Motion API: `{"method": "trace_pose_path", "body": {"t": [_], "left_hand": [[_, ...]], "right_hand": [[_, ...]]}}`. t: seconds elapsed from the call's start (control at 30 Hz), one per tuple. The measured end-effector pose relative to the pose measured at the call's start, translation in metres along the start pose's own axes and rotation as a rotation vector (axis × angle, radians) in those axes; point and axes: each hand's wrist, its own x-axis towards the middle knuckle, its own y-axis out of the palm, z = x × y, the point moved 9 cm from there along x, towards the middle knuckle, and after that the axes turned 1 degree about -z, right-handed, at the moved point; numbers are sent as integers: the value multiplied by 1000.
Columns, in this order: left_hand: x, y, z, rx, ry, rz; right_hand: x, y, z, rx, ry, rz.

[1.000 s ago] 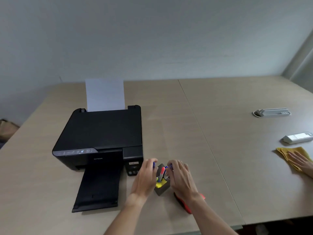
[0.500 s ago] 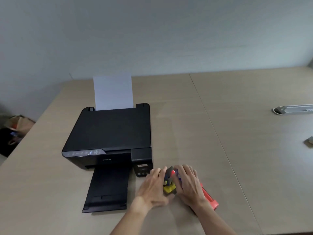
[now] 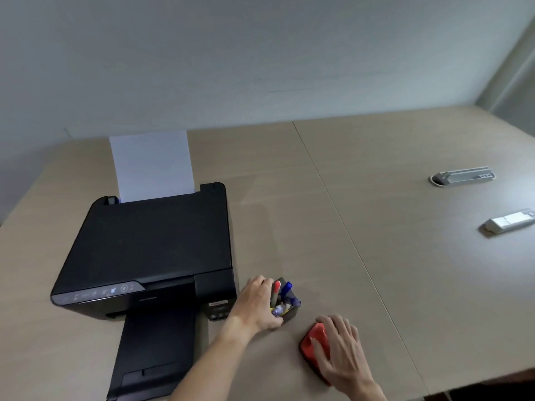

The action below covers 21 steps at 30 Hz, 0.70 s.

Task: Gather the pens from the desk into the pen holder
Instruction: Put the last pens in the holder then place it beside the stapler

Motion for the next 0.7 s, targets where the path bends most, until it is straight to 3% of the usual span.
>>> {"method": "trace_pose_path", "body": {"t": [0.17, 0.43, 0.7], "left_hand": [[30, -14, -21, 193, -46, -33], [53, -2, -66, 534, -90, 4], [58, 6, -47, 598, -190, 90]], "right_hand": [[-14, -3, -27, -40, 35, 68], [-37, -20, -66, -105, 31, 6], [-50, -25, -70, -6, 7, -223]]}}
